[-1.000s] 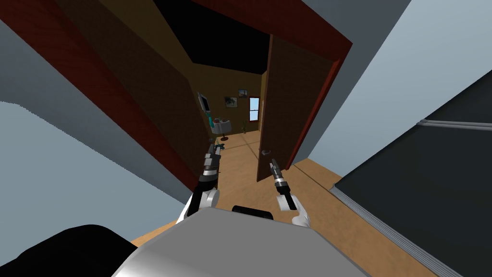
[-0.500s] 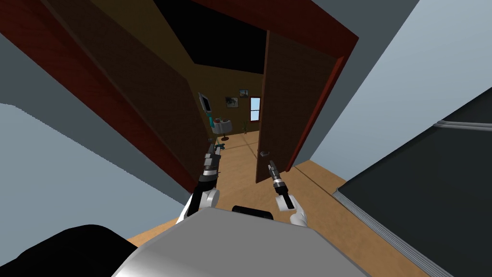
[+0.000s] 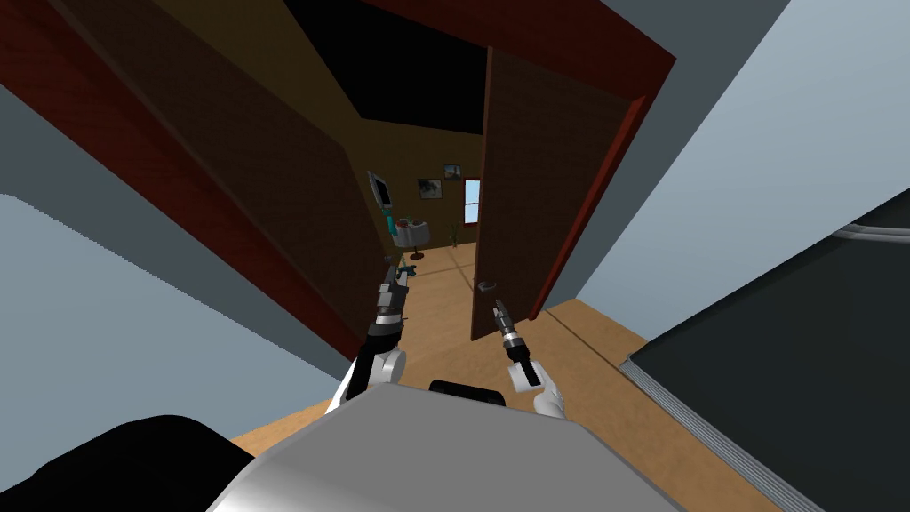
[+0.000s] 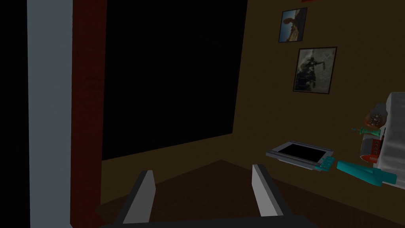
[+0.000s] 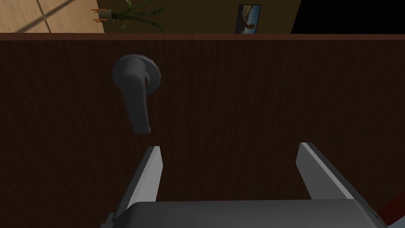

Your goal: Push the door open

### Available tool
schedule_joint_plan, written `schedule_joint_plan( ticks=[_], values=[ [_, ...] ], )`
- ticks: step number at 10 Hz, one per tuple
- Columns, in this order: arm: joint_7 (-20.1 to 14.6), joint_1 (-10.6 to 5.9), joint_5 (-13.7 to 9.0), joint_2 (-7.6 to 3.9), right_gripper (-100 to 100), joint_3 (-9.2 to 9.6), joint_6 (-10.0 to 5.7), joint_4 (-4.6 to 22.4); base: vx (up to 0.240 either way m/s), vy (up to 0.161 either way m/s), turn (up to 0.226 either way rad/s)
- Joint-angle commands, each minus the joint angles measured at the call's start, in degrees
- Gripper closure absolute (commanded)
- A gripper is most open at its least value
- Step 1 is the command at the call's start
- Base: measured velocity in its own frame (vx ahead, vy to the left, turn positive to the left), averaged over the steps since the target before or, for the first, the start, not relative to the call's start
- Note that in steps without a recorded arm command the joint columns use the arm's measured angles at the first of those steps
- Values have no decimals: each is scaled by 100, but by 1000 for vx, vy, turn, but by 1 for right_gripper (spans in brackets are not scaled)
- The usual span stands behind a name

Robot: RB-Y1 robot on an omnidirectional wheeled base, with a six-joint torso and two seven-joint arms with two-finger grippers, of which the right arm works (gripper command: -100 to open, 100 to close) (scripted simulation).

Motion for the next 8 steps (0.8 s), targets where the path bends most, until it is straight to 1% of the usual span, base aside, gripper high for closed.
schedule_joint_plan(
  ticks=[1, 2, 4, 8],
  values=[
    [-35, -124, 34, 14, -100, 3, -81, 286, 63, -91, 50],
    [-35, -124, 34, 14, -100, 3, -81, 325, 44, -71, 37],
    [-81, -265, 84, 35, -100, 14, -162, 700, 42, -61, 47],
    [-159, -508, 170, 85, -100, 34, -301, 1345, 53, -113, 51]
  ],
)
